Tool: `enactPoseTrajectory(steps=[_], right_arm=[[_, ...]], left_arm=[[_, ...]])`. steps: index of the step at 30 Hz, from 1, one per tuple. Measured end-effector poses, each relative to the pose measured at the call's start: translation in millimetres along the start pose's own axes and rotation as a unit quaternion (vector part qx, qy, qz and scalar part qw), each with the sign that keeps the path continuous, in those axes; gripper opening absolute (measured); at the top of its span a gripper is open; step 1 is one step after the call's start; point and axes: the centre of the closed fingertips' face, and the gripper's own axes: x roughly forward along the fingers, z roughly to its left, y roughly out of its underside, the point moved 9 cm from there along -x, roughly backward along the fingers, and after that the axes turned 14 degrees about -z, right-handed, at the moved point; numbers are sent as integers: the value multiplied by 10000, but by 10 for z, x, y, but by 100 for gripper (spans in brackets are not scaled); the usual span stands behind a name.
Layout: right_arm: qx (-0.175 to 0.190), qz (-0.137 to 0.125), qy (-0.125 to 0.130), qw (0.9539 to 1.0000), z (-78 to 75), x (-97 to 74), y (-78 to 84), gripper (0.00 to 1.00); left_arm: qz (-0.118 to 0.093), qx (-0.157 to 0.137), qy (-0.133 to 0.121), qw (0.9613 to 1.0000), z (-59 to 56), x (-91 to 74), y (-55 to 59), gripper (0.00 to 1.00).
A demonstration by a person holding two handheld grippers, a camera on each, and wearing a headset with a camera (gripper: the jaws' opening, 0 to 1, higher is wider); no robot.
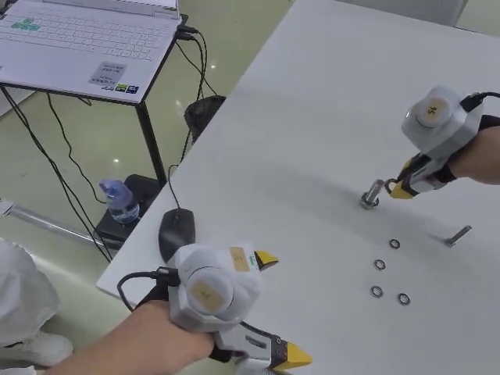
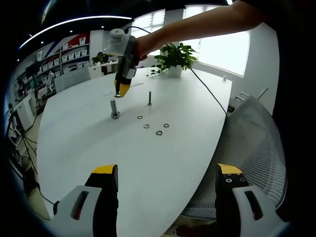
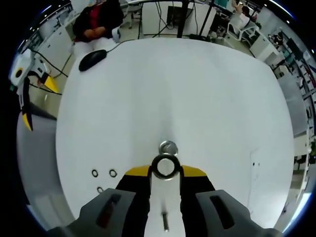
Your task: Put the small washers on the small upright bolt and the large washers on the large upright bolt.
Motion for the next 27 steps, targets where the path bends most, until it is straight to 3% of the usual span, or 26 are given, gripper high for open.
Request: enactPoseTrajectory(steps=[12,27], right_arm=[[-75,42,-35,10000,-67,124,-93,22],[-102,175,-141,9997,-123,265,-67,22]], left_arm=[[-4,-40,29,10000,34,6,6,80],[-47,-105,25,9999,60,12,31,79]])
